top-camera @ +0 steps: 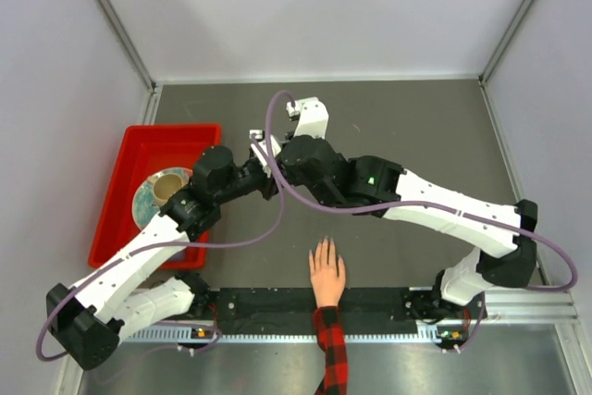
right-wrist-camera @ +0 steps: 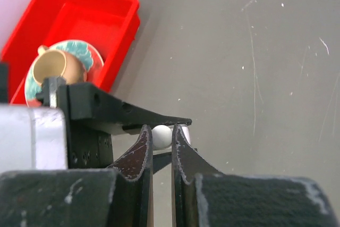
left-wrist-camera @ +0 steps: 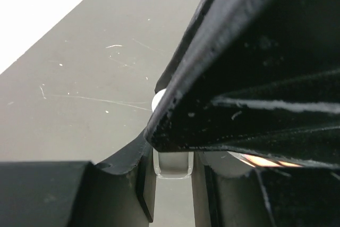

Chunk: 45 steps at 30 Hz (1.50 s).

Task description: Paint the nails

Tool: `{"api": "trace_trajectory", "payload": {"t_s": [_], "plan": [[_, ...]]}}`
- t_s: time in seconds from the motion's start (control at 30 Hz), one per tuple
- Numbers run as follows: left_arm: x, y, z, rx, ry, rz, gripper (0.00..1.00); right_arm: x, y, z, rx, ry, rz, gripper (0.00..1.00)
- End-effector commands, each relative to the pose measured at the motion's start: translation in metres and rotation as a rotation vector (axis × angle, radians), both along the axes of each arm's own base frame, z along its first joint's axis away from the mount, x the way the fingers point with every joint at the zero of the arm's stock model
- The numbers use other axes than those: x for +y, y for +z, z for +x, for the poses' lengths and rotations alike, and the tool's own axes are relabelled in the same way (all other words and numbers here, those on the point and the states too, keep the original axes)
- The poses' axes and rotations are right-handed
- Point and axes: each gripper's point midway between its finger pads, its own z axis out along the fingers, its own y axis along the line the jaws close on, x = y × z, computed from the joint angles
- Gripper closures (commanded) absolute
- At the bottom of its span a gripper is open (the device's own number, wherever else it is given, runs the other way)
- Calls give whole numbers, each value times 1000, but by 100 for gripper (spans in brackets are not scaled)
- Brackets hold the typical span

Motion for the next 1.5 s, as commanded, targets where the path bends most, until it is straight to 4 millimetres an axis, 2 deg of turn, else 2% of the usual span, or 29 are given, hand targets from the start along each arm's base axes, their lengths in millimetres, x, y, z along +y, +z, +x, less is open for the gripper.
{"api": "trace_trajectory", "payload": {"t_s": [0.0,0.03,0.07,0.13,0.17,0.23,0.27,0.3,0.33,0.37,0.4,0.5,0.53,0.57,0.63,0.7,0.77,0.9,1.0,1.03,1.1,1.23,1.33,1.47], "plan": [[10,59,18,-209,102,-113,100,-9,13,-16,41,-69,101,100],[7,58,16,-205,80,-112,100,-9,15,-17,33,-56,100,100],[4,58,14,-206,56,-112,100,-8,19,-18,16,-23,90,96],[-2,59,7,-206,4,-117,100,-13,33,-21,-16,31,82,76],[-9,59,-3,-207,-69,-120,100,-10,35,-26,-41,127,42,59],[-18,59,-14,-207,-156,-119,100,-26,48,-27,-65,180,36,47],[-24,59,-28,-202,-248,-121,100,-28,52,-34,-76,264,20,37],[-29,56,-36,-194,-307,-114,100,-33,56,-36,-87,305,20,34],[-32,55,-41,-183,-349,-113,100,-47,67,-38,-107,333,37,32],[-36,55,-55,-167,-438,-116,100,-48,71,-47,-137,438,20,29],[-40,51,-60,-147,-485,-111,100,-51,72,-51,-154,485,8,28],[-47,49,-82,-90,-648,-112,100,-68,74,-64,-203,608,-32,29],[-47,48,-87,-63,-687,-111,100,-74,74,-61,-228,639,-62,33],[-48,47,-91,-43,-716,-113,100,-72,75,-78,-223,746,-43,37],[-48,47,-106,5,-819,-128,100,-74,65,-88,-222,844,-67,43],[-47,45,-118,73,-914,-144,100,-71,58,-106,-215,991,-55,43],[-47,48,-124,107,-971,-155,100,-66,45,-111,-220,1071,-93,41],[-48,44,-126,168,-999,-159,100,-52,36,-105,-227,1113,-111,42],[-48,45,-126,163,-994,-159,100,-43,38,-101,-240,1133,-117,49],[-47,45,-126,163,-992,-159,100,-42,42,-99,-253,1134,-121,54],[-47,44,-125,164,-991,-158,100,-43,43,-96,-248,1132,-128,59],[-47,45,-126,161,-992,-159,100,-42,39,-93,-219,1151,-118,60],[-48,45,-125,157,-981,-157,100,-42,38,-95,-209,1166,-108,68],[-48,45,-124,159,-974,-156,100,-41,36,-100,-187,1198,-83,73]]}}
